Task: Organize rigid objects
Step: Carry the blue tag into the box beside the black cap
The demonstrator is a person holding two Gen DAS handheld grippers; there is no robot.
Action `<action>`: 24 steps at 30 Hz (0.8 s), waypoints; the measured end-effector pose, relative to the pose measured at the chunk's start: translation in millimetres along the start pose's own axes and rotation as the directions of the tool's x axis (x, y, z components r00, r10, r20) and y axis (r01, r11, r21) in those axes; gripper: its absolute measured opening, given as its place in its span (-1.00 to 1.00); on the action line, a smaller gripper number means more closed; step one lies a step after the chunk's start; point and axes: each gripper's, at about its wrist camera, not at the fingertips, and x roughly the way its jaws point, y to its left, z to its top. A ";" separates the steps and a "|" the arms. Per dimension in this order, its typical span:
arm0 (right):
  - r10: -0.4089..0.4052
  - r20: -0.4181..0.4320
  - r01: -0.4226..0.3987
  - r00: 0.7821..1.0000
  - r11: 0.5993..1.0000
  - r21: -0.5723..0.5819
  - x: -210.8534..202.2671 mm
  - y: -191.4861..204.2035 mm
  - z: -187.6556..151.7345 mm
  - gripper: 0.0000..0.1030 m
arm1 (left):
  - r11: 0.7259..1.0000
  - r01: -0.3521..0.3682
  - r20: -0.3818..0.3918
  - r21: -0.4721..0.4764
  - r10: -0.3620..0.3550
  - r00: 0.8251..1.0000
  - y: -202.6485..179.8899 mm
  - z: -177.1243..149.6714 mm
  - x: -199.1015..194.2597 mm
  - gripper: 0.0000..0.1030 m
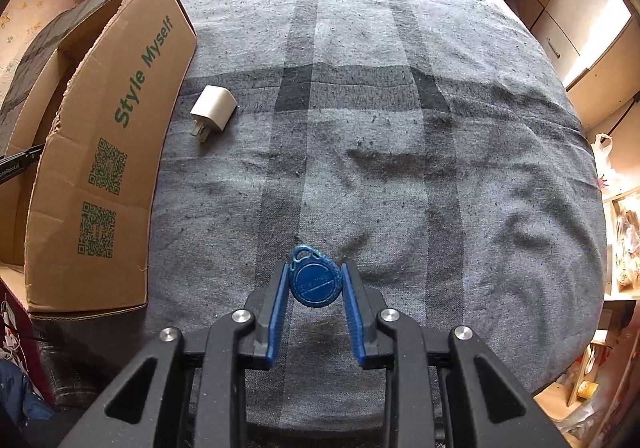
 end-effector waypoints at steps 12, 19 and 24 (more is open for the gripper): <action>-0.012 0.040 0.014 0.999 0.998 -0.054 -31.2 23.1 15.8 -0.46 | 1.000 0.001 0.000 -0.001 -0.001 1.000 -0.6 0.1 0.1 -0.69; -0.003 0.087 0.012 0.996 0.995 -0.101 -50.3 42.5 37.1 -0.46 | 1.000 -0.001 -0.001 0.000 0.001 1.000 -2.4 0.6 0.4 -0.69; 0.012 0.119 0.005 0.993 0.990 -0.139 -60.8 64.0 51.8 -0.46 | 1.000 0.000 -0.001 0.000 0.000 1.000 -3.1 1.1 -0.1 -0.69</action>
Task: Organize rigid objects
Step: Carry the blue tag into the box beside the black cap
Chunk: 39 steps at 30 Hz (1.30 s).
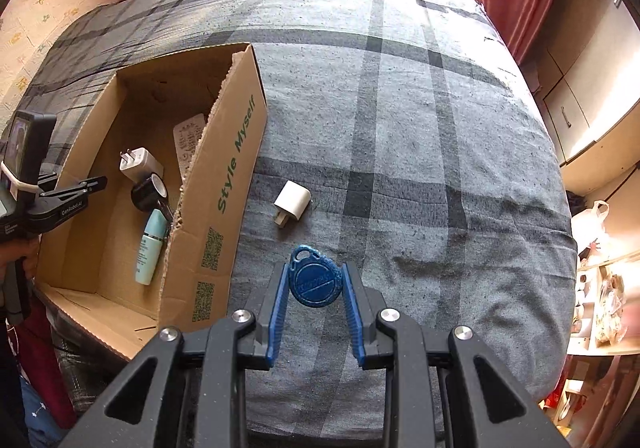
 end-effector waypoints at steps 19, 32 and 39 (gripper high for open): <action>0.072 0.068 -0.059 0.995 0.984 -0.171 -15.2 85.4 49.1 -0.46 | 1.000 0.012 0.000 -0.009 -0.012 1.000 1.6 -0.1 0.0 -0.69; 0.098 0.044 -0.085 0.994 0.967 -0.240 0.5 126.8 67.6 -0.46 | 1.000 0.021 0.001 -0.012 -0.021 1.000 7.5 -1.2 0.4 -0.69; 0.112 0.005 -0.107 0.994 0.960 -0.259 24.4 142.1 75.5 -0.46 | 0.999 0.031 0.003 -0.023 -0.031 1.000 11.0 -1.2 -0.5 -0.69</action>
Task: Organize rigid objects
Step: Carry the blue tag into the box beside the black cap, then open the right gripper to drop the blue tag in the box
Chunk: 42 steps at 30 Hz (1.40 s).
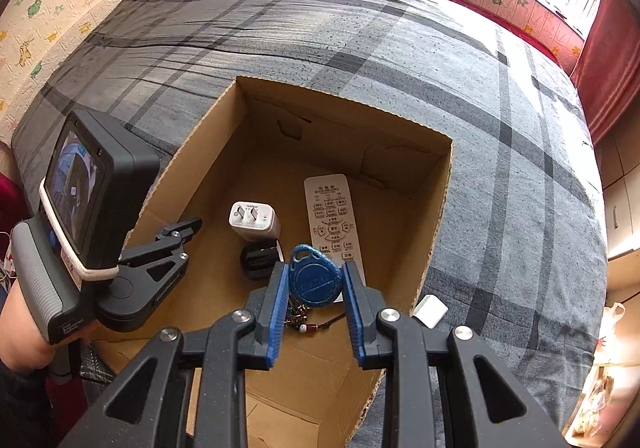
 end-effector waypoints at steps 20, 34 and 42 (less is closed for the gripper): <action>0.056 -0.164 -0.050 0.985 0.998 0.041 86.1 9.8 14.1 -0.45 | 1.000 -0.003 0.002 0.003 0.003 1.000 0.3 -0.6 0.0 -0.69; 0.064 -0.149 -0.058 0.987 0.997 0.041 86.2 9.9 11.6 -0.25 | 1.000 -0.002 0.001 0.001 0.002 1.000 0.7 -0.4 0.5 -0.69; 0.054 -0.123 -0.050 0.991 0.998 0.037 71.6 11.7 10.6 -0.04 | 1.000 -0.003 0.001 0.002 0.003 1.000 0.7 -0.3 0.6 -0.69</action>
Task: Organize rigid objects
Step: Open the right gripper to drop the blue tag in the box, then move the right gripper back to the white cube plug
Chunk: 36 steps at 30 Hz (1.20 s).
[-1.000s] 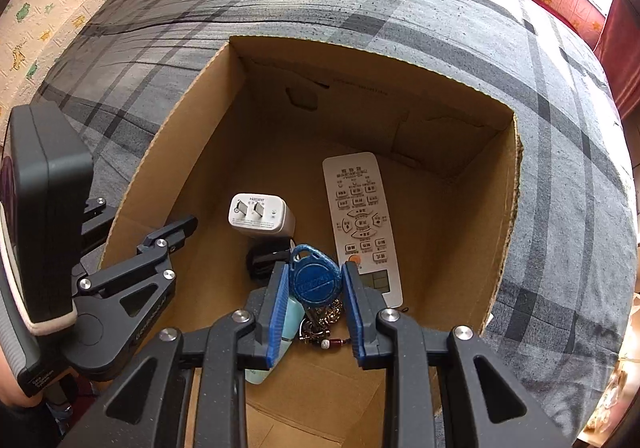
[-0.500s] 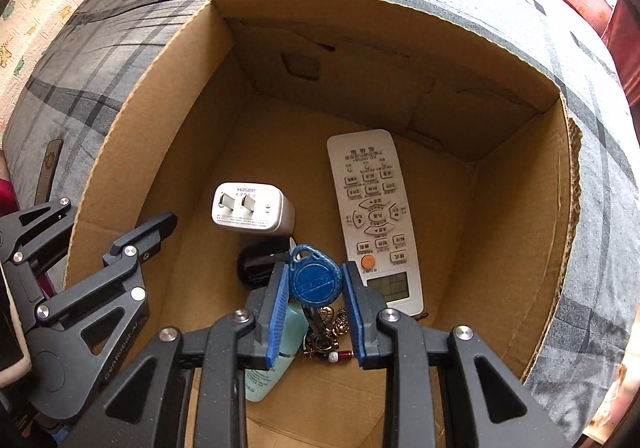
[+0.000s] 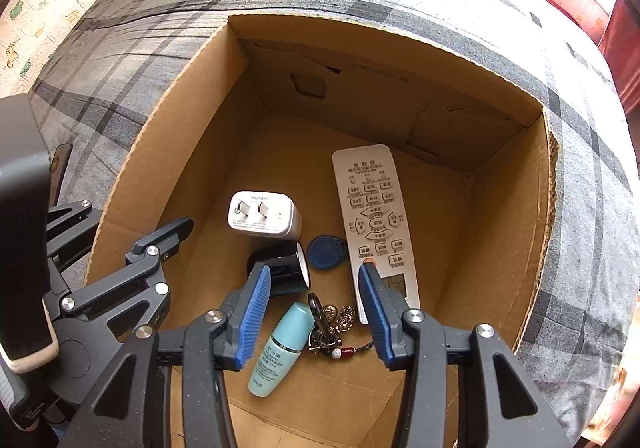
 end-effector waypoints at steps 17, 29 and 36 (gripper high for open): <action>-0.017 0.081 0.015 0.997 1.000 0.020 -47.5 -9.0 -13.0 0.30 | 1.000 -0.009 -0.001 0.006 0.009 1.000 -3.2 0.6 0.6 -0.69; -0.030 0.147 0.025 0.989 0.999 0.035 -77.1 -23.1 -17.1 0.91 | 1.000 -0.011 0.000 0.008 0.011 1.000 -4.7 0.2 0.3 -0.69; -0.055 0.182 0.043 0.982 0.997 0.072 -93.4 -43.4 -23.0 0.99 | 1.000 -0.012 -0.001 0.009 0.012 1.000 -5.2 -0.1 0.5 -0.69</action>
